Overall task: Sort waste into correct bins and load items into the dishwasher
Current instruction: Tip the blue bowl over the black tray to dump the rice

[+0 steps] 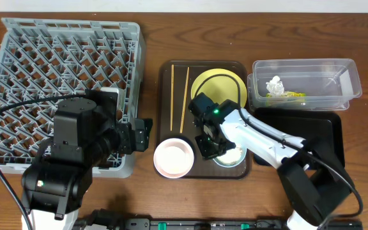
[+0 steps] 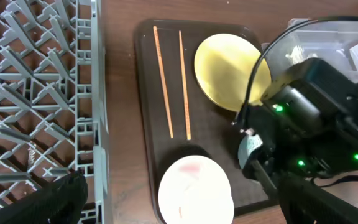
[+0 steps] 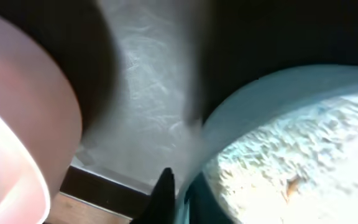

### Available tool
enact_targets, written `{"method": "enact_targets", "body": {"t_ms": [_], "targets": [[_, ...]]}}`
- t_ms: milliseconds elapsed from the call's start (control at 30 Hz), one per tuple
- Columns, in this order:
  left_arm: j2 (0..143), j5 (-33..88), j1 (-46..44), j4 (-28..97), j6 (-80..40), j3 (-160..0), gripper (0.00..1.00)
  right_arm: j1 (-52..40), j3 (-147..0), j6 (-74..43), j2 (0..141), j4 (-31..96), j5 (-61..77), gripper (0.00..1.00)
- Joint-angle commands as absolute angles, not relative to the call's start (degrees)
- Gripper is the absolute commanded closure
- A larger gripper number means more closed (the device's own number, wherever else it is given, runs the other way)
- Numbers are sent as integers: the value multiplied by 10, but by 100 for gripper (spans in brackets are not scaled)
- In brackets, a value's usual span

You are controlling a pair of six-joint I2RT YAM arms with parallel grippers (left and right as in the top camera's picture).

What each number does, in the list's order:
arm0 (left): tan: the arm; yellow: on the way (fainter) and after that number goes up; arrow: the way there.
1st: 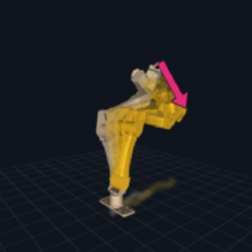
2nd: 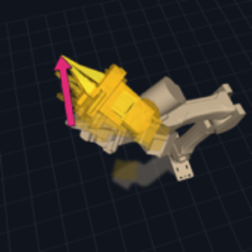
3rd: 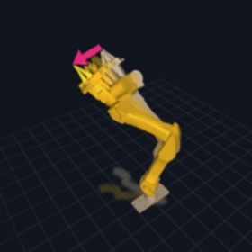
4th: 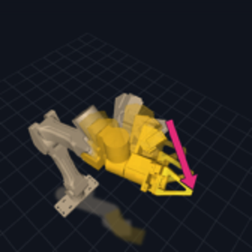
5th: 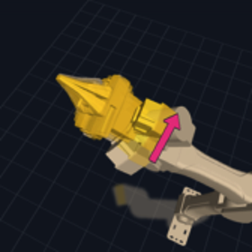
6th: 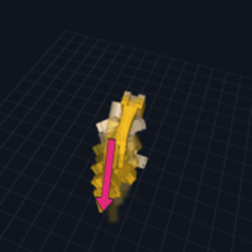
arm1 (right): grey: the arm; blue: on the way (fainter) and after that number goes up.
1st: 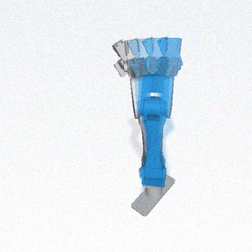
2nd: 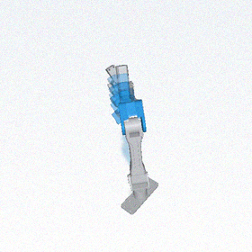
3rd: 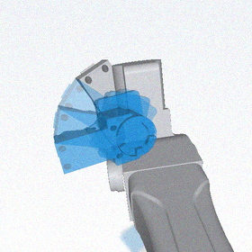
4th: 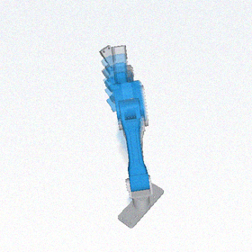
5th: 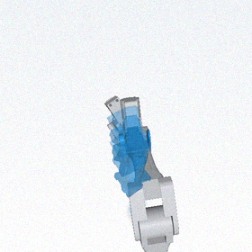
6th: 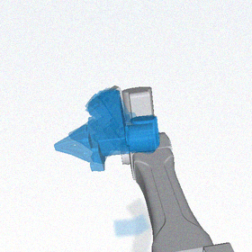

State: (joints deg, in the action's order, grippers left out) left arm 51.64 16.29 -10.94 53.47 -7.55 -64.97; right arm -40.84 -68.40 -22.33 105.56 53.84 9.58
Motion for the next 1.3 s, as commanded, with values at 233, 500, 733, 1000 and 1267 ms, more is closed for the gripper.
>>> {"method": "enact_targets", "body": {"t_ms": [233, 500, 733, 1000, 1267], "targets": [[521, 157, -111, 535, -78, -666, 2, -356, -684, -226, 1012, 503, 222, 99], [521, 157, -111, 535, -78, -666, 2, -267, -684, -227, 909, 520, 277, 99], [521, 157, -111, 535, -78, -666, 2, -170, -682, -205, 869, 593, 292, 99], [521, 158, -111, 535, -78, -666, 2, -18, -647, -117, 868, 617, 415, 99], [521, 157, -111, 535, -78, -666, 2, 161, -514, 0, 870, 524, 616, 99]]}}
